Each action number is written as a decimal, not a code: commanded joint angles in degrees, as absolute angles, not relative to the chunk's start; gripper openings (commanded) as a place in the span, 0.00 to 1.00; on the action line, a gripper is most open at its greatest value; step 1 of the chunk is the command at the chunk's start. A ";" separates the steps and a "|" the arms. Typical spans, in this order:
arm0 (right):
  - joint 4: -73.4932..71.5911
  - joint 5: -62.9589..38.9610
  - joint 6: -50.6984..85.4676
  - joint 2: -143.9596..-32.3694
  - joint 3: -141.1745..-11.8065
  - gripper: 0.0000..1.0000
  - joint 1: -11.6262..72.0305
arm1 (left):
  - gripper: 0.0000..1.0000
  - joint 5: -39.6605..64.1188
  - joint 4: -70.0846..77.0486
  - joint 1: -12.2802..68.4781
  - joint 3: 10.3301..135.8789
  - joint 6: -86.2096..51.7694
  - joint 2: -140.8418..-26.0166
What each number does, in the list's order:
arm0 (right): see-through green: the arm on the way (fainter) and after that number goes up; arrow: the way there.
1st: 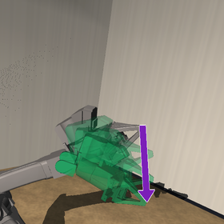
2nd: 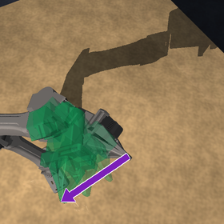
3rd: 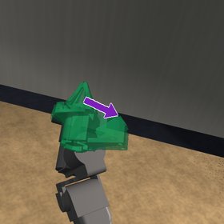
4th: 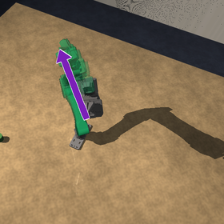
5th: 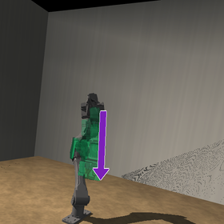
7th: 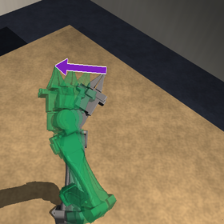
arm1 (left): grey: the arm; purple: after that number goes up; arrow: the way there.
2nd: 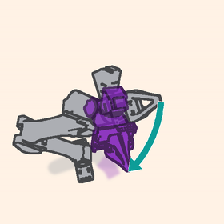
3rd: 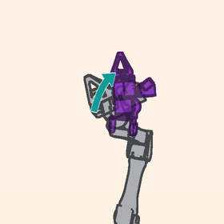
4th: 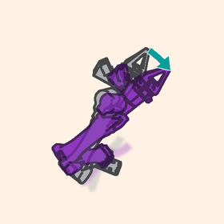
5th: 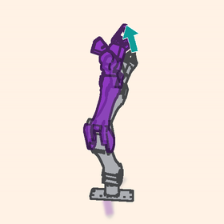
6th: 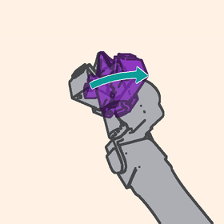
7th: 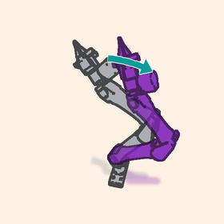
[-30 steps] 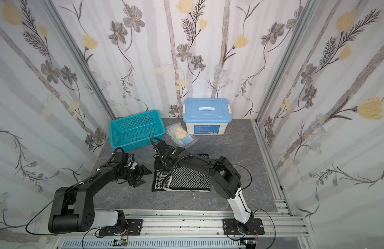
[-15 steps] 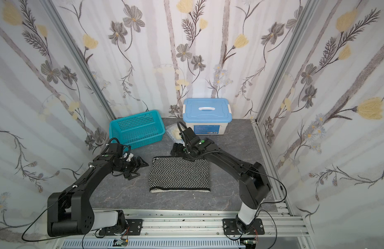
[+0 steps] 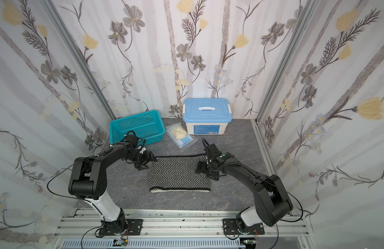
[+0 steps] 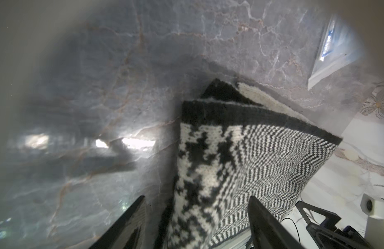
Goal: Roll up the scarf and place it into the basket
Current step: Fold the scarf at the center of the board, then roll the scarf at the center of the board.
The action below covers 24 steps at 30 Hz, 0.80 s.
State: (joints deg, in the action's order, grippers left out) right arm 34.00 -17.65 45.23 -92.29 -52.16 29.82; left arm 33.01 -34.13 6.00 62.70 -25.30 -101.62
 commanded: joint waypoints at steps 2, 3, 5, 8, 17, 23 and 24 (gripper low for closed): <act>31.52 -19.35 43.91 -91.96 -48.91 0.90 29.21 | 0.74 31.67 -31.03 8.07 65.90 -24.64 -105.90; 30.67 -19.94 44.08 -91.96 -47.82 0.89 29.13 | 0.71 31.55 -30.68 8.41 66.52 -24.80 -106.83; 29.79 -20.98 44.04 -92.51 -46.17 0.88 29.11 | 0.54 30.85 -30.41 8.83 67.34 -24.88 -107.80; 29.19 -22.15 43.78 -93.77 -44.67 0.85 29.12 | 0.32 28.81 -32.00 9.23 68.67 -23.87 -107.98; 26.69 -22.50 44.47 -96.91 -42.19 0.72 29.05 | 0.00 23.12 -43.64 12.44 75.38 -15.41 -105.34; 25.71 -23.11 44.69 -99.04 -42.69 0.61 28.64 | 0.00 22.02 -49.80 14.23 79.86 -11.81 -104.49; 25.72 -23.12 44.65 -99.23 -42.65 0.61 28.60 | 0.00 21.55 -50.33 14.62 80.74 -11.08 -104.42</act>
